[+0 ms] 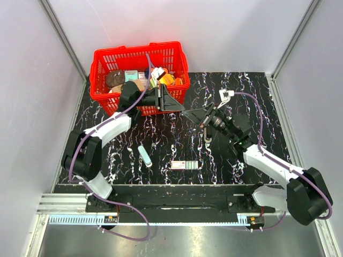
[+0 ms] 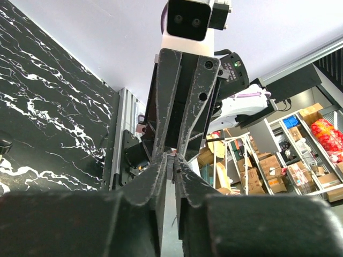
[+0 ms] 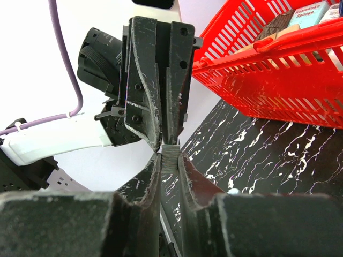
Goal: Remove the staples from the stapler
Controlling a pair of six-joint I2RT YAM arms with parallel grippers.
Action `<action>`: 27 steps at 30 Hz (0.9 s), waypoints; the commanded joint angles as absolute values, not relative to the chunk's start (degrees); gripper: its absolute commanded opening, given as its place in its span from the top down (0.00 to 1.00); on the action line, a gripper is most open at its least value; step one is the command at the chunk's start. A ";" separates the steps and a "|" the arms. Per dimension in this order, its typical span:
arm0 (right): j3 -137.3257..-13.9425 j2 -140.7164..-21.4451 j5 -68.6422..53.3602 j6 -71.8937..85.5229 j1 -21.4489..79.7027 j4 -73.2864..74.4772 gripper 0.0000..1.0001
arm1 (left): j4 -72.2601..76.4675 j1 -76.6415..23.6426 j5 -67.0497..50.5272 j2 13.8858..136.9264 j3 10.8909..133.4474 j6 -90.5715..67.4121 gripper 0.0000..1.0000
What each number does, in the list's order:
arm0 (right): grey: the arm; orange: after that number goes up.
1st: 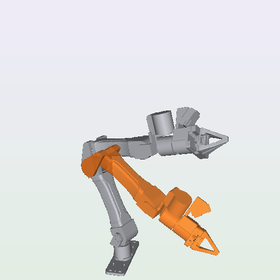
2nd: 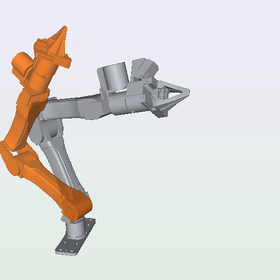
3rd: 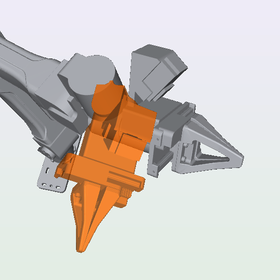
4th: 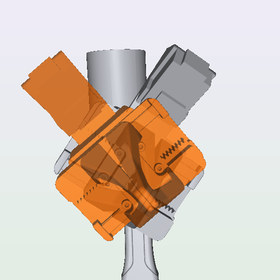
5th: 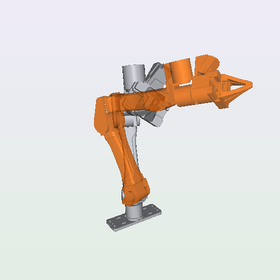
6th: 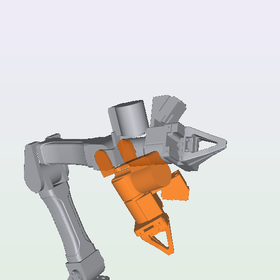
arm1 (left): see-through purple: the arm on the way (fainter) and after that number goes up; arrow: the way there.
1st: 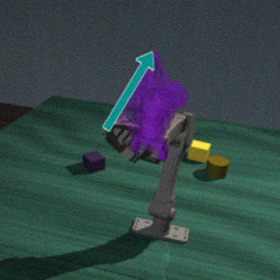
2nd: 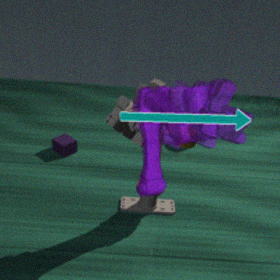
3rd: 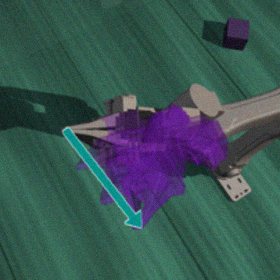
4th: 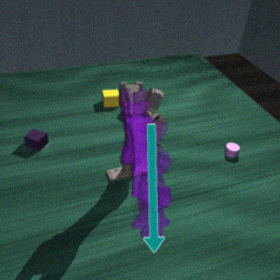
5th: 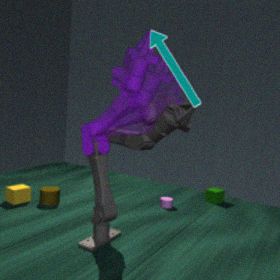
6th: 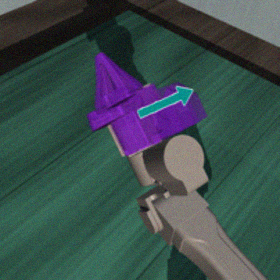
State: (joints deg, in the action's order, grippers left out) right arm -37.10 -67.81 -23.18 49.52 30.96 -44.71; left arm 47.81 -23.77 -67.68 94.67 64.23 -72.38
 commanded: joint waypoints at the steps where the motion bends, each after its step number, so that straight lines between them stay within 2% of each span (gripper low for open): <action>1: -40.16 -66.89 -23.91 48.87 30.85 -45.19 0.91 | 45.45 -23.29 -67.50 92.46 65.21 -68.04 0.81; 7: -41.74 -63.55 -22.51 43.96 30.94 -27.82 0.92 | 31.15 -18.82 -66.62 92.11 68.72 -57.25 0.60; 12: -47.36 -61.96 -8.64 35.87 37.51 -1.89 0.97 | -10.11 -15.82 -57.51 90.62 77.50 -21.70 0.57; 14: -49.04 -62.92 -2.58 36.12 41.12 6.03 0.98 | -19.65 -15.82 -51.01 89.74 78.14 -10.77 0.57; 21: -49.66 -69.25 14.83 44.63 52.54 21.51 1.00 | -31.64 -16.00 -33.24 85.96 72.17 5.96 0.57; 27: -50.97 -76.62 23.46 50.01 60.46 25.75 1.00 | -35.24 -17.49 -28.74 84.29 68.56 11.07 0.57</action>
